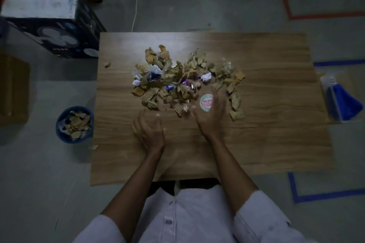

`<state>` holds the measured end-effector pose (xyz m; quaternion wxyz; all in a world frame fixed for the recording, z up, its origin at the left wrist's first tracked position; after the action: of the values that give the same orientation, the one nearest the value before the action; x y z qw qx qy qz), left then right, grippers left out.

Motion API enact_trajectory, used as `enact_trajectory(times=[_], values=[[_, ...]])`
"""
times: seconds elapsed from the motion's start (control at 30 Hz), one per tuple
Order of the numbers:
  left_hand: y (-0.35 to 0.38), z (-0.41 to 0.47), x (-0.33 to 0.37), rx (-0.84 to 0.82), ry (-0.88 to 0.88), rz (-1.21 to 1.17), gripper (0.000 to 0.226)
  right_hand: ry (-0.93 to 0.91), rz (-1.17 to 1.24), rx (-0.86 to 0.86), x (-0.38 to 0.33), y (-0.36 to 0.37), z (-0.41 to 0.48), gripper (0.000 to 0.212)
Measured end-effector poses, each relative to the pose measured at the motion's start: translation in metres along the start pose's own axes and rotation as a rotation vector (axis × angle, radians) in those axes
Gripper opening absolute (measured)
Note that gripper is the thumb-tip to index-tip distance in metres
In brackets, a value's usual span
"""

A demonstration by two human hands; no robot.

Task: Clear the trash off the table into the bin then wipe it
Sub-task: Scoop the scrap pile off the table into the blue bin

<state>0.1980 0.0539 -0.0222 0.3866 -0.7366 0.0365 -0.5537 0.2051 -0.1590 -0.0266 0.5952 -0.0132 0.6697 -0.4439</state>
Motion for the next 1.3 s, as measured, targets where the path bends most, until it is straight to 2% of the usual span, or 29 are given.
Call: enact_trajectory(times=[0.1,0.17,0.2,0.3,0.43,0.53,0.6,0.67,0.77,0.87,0.97,1.03,1.1,1.17,1.3], values=[[0.006,-0.019,-0.028,-0.068,-0.042,0.208,0.089,0.235,-0.098,0.205,0.049,-0.031,-0.020,0.093],[0.022,-0.026,-0.033,-0.119,0.009,0.346,0.089,0.335,-0.207,0.233,0.063,-0.031,-0.028,0.096],[0.032,-0.024,-0.028,-0.094,-0.004,0.379,0.088,0.352,-0.252,0.222,0.061,-0.026,-0.026,0.098],[0.065,-0.008,0.001,-0.032,-0.014,0.323,0.085,0.286,-0.234,0.204,0.052,-0.003,-0.003,0.096],[0.114,0.012,0.031,-0.119,0.189,0.255,0.084,0.114,-0.231,0.050,0.034,0.039,0.028,0.086],[0.127,0.014,0.042,-0.171,0.318,0.143,0.076,-0.022,-0.050,-0.091,0.013,0.062,0.025,0.068],[0.112,0.017,0.045,-0.102,0.313,0.080,0.073,-0.041,0.025,-0.036,0.009,0.051,0.026,0.059],[0.086,0.033,0.043,0.028,0.221,0.048,0.072,-0.053,0.020,0.051,0.014,0.027,0.035,0.054],[0.065,0.082,0.041,0.192,0.163,0.046,0.071,0.014,-0.019,0.188,0.037,-0.003,0.077,0.063],[0.076,0.135,0.046,0.143,0.144,-0.019,0.069,0.124,-0.114,0.251,0.061,-0.006,0.131,0.069],[0.097,0.182,0.054,0.022,0.252,0.033,0.075,0.141,-0.168,0.153,0.063,0.013,0.179,0.072],[0.110,0.196,0.059,-0.089,0.341,0.061,0.074,0.094,-0.092,0.003,0.055,0.034,0.197,0.069],[0.122,0.193,0.065,-0.203,0.390,0.053,0.067,-0.002,-0.017,-0.160,0.041,0.057,0.201,0.065],[0.135,0.184,0.070,-0.283,0.457,0.072,0.061,-0.128,-0.066,-0.300,0.025,0.076,0.193,0.065],[0.157,0.161,0.075,-0.406,0.547,0.017,0.051,-0.276,-0.063,-0.441,-0.001,0.099,0.166,0.071]])
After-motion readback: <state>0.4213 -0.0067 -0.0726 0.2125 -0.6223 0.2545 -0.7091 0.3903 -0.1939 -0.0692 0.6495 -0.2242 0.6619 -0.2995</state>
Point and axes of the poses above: each hand's wrist, its own z-axis towards the middle knuckle, its own y-axis out of the palm, x = y × z, the point moved 3 cm from there along z, towards the middle knuckle, and after that the axes turned 7 degrees about x, right-handed, at the moved point
